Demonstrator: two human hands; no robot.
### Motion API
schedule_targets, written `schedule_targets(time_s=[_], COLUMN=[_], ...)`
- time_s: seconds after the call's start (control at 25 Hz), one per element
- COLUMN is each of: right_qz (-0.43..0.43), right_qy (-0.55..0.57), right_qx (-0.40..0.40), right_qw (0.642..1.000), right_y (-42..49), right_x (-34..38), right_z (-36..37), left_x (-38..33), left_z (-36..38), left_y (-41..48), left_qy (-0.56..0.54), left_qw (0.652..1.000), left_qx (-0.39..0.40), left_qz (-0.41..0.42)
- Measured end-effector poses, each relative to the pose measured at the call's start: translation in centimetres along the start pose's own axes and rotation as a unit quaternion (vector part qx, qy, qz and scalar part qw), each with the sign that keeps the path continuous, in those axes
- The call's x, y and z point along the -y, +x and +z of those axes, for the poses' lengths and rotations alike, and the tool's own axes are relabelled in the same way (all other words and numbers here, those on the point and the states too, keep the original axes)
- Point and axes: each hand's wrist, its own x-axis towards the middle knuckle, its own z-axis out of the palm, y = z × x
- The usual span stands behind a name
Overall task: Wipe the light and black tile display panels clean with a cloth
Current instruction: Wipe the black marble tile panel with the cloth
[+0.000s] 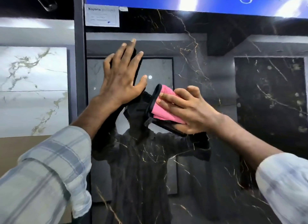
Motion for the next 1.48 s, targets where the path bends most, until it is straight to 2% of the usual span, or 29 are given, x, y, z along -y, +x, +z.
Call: schedule_targets(time_s=[0.04, 0.08, 0.12, 0.2, 0.24, 0.28, 0.36, 0.4, 0.44, 0.48, 0.52, 0.6, 0.64, 0.68, 0.76, 0.8, 0.84, 0.88, 0.92, 1.0, 1.04, 1.12, 1.16, 1.2, 1.24, 1.28, 1.36, 1.4, 1.48], right_qz=[-0.020, 0.031, 0.138, 0.343, 0.363, 0.323, 0.114, 0.022, 0.002, 0.059, 0.181, 0.398, 0.419, 0.386, 0.190, 0.100, 0.071, 0.111, 0.215, 0.381, 0.372, 0.189, 0.098, 0.066, 0.107, 0.217, 0.409, 0.403, 0.216], right_qy=[0.000, 0.002, 0.009, 0.024, 0.010, -0.004, -0.001, -0.007, -0.015, -0.012, 0.010, 0.033, 0.001, -0.027, -0.030, -0.023, -0.015, -0.008, 0.013, 0.012, -0.004, -0.013, -0.015, -0.014, -0.005, 0.020, 0.024, -0.002, -0.010], right_qx=[0.003, -0.009, -0.034, -0.081, -0.092, -0.094, -0.043, -0.014, -0.006, -0.023, -0.056, -0.101, -0.095, -0.087, -0.053, -0.032, -0.022, -0.035, -0.057, -0.081, -0.077, -0.049, -0.031, -0.026, -0.040, -0.067, -0.083, -0.067, -0.048], right_qw=[1.000, 0.999, 0.990, 0.935, 0.927, 0.942, 0.993, 1.000, 1.000, 0.998, 0.982, 0.911, 0.903, 0.918, 0.980, 0.994, 0.997, 0.993, 0.975, 0.921, 0.925, 0.981, 0.995, 0.997, 0.993, 0.974, 0.908, 0.913, 0.975], right_y=[-0.2, -0.1, -0.1, 0.1, 0.4, 0.9, 1.4, 1.5, 1.7, 1.9, 2.1, 2.2, 2.4, 3.1, 4.2, 4.5, 4.8, 5.1, 5.4, 6.3, 7.3, 9.3, 9.7, 9.8, 9.8, 9.7, 9.9, 10.5, 11.8], right_x=[-1.7, -3.6, -5.8, -8.2, -7.9, -7.2, -5.0, -5.2, -6.5, -8.2, -10.0, -11.8, -11.5, -10.7, -9.0, -9.7, -11.1, -12.8, -14.5, -15.7, -15.1, -12.6, -12.5, -13.5, -15.1, -16.7, -17.3, -16.5, -13.1], right_z=[-0.1, -0.2, -0.4, -0.9, -0.8, -0.6, -0.3, -0.4, -0.8, -1.0, -1.1, -1.3, -1.1, -0.8, -0.2, -0.2, -0.6, -0.9, -1.2, -1.4, -1.3, -0.6, -0.4, -0.7, -1.1, -1.4, -1.8, -1.4, -0.3], left_x=[-0.2, -0.4, -0.5, -0.7, -0.8, -0.9, -1.1, -1.2, -1.3, -1.4, -1.3, -1.2, -1.2, -1.2, -1.1, -1.1, -1.1, -1.1, -1.0, -1.0, -1.1, -1.1, -1.1, -1.0, -1.0, -1.0, -1.1, -1.2, -1.1], left_z=[0.4, 0.8, 1.2, 1.6, 1.5, 1.3, 0.9, 0.8, 0.7, 0.7, 0.8, 1.2, 1.4, 1.6, 1.6, 1.6, 1.7, 1.8, 1.9, 2.0, 2.1, 2.1, 2.1, 2.1, 2.0, 2.0, 2.1, 2.1, 2.1], left_y=[-0.2, -0.4, -0.6, -0.9, -0.8, -0.6, -0.1, 0.3, 0.8, 1.4, 1.8, 2.3, 2.3, 2.2, 2.1, 2.0, 2.0, 2.1, 2.0, 2.0, 2.0, 2.1, 2.2, 2.2, 2.2, 2.1, 2.0, 2.1, 2.1], left_qy=[0.007, 0.018, 0.031, 0.042, 0.039, 0.032, 0.016, 0.018, 0.021, 0.020, 0.017, 0.028, 0.043, 0.054, 0.062, 0.062, 0.063, 0.063, 0.063, 0.065, 0.066, 0.064, 0.063, 0.066, 0.071, 0.075, 0.074, 0.073, 0.066], left_qw=[1.000, 1.000, 1.000, 0.999, 0.999, 0.999, 1.000, 0.999, 0.999, 0.999, 0.999, 0.999, 0.999, 0.998, 0.998, 0.998, 0.998, 0.998, 0.998, 0.998, 0.998, 0.998, 0.998, 0.998, 0.997, 0.997, 0.997, 0.997, 0.998], left_qx=[0.001, 0.001, 0.002, 0.005, 0.002, -0.001, -0.008, -0.013, -0.018, -0.017, -0.010, 0.009, 0.015, 0.017, 0.014, 0.010, 0.006, 0.004, 0.002, -0.001, 0.000, 0.000, -0.002, -0.005, -0.004, -0.001, 0.000, -0.001, -0.006], left_qz=[0.004, 0.006, 0.006, 0.000, -0.002, -0.001, 0.015, 0.025, 0.031, 0.031, 0.026, 0.014, 0.012, 0.014, 0.020, 0.023, 0.024, 0.023, 0.022, 0.019, 0.019, 0.021, 0.022, 0.022, 0.021, 0.021, 0.019, 0.019, 0.021])
